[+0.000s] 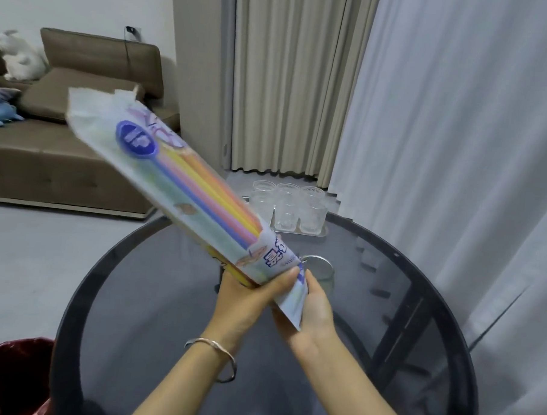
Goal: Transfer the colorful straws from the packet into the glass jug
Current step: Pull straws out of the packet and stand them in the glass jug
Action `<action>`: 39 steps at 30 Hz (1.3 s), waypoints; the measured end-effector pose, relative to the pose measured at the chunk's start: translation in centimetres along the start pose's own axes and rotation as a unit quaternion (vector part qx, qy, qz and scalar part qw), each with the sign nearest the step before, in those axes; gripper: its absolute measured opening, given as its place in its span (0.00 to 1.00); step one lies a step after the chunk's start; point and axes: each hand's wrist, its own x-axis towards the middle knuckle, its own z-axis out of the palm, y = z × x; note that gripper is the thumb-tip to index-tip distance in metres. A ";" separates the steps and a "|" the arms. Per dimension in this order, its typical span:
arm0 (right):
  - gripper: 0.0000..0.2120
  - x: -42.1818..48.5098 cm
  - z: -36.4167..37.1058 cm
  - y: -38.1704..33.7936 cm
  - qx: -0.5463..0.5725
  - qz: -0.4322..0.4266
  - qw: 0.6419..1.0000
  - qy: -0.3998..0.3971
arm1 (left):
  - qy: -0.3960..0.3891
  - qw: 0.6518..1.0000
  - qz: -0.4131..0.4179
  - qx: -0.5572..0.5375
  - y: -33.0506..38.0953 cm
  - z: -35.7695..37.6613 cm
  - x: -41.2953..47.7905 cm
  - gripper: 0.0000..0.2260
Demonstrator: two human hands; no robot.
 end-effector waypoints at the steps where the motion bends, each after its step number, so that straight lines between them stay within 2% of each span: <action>1: 0.19 0.1 -0.1 0.0 -0.016 -0.024 0.999 0.017 | -0.010 1.000 -0.008 -0.023 0.0 0.0 -0.1 0.21; 3: 0.12 0.3 -0.2 0.0 -0.072 -0.074 0.994 0.046 | 0.010 0.995 -0.035 -0.096 0.2 0.3 -0.2 0.29; 4: 0.13 0.3 -0.3 0.0 -0.094 -0.087 0.991 0.047 | 0.040 0.992 -0.038 -0.116 0.3 0.5 -0.3 0.31; 6: 0.12 0.3 -0.5 0.3 -0.166 -0.146 0.973 0.066 | 0.113 0.984 -0.037 -0.135 0.3 1.0 -0.5 0.31; 8: 0.11 0.0 -0.5 0.9 -0.278 -0.244 0.925 0.087 | 0.168 0.966 -0.064 -0.187 0.1 1.1 -0.7 0.29; 10: 0.11 -0.2 -0.7 1.5 -0.359 -0.324 0.873 0.064 | 0.173 0.947 -0.108 -0.248 0.0 0.6 -0.5 0.23; 13: 0.03 -0.1 -1.2 1.3 -0.455 -0.425 0.782 0.037 | 0.173 0.933 -0.164 -0.269 -0.6 -0.5 -0.1 0.14; 15: 0.03 0.0 -1.5 0.8 -0.509 -0.439 0.740 0.016 | 0.190 0.927 -0.176 -0.270 -1.1 -1.0 0.1 0.11; 18: 0.05 0.1 -1.6 0.1 -0.549 -0.412 0.727 -0.017 | 0.209 0.918 -0.175 -0.287 -1.5 -1.4 0.3 0.05; 22: 0.05 0.2 -1.9 -0.7 -0.587 -0.393 0.707 -0.042 | 0.226 0.914 -0.170 -0.291 -1.7 -2.0 0.7 0.04; 24: 0.05 0.1 -1.8 -1.4 -0.572 -0.392 0.720 -0.038 | 0.230 0.908 -0.174 -0.303 -1.4 -2.4 0.8 0.07; 26: 0.05 0.0 -1.7 -2.4 -0.531 -0.398 0.747 -0.024 | 0.231 0.898 -0.173 -0.331 -1.0 -3.2 1.1 0.12; 28: 0.05 -0.3 -1.6 -3.3 -0.485 -0.400 0.778 -0.003 | 0.242 0.890 -0.160 -0.351 -0.7 -4.1 1.4 0.12; 31: 0.16 -0.3 -1.5 -2.8 -0.388 -0.305 0.870 -0.006 | 0.243 0.891 -0.150 -0.352 -0.9 -4.2 1.5 0.08; 32: 0.18 -0.2 -1.4 -2.2 -0.369 -0.268 0.890 -0.016 | 0.240 0.894 -0.153 -0.346 -1.1 -3.8 1.4 0.06; 33: 0.17 0.0 -1.5 -1.6 -0.373 -0.248 0.893 -0.027 | 0.237 0.897 -0.158 -0.338 -1.3 -3.3 1.3 0.05; 36: 0.06 0.1 -1.2 -0.8 -0.430 -0.262 0.863 -0.040 | 0.233 0.900 -0.174 -0.326 -1.7 -2.3 1.0 0.04; 39: 0.16 0.0 -1.4 -2.4 -0.407 -0.311 0.859 0.000 | 0.246 0.885 -0.174 -0.355 -1.4 -2.9 1.2 0.11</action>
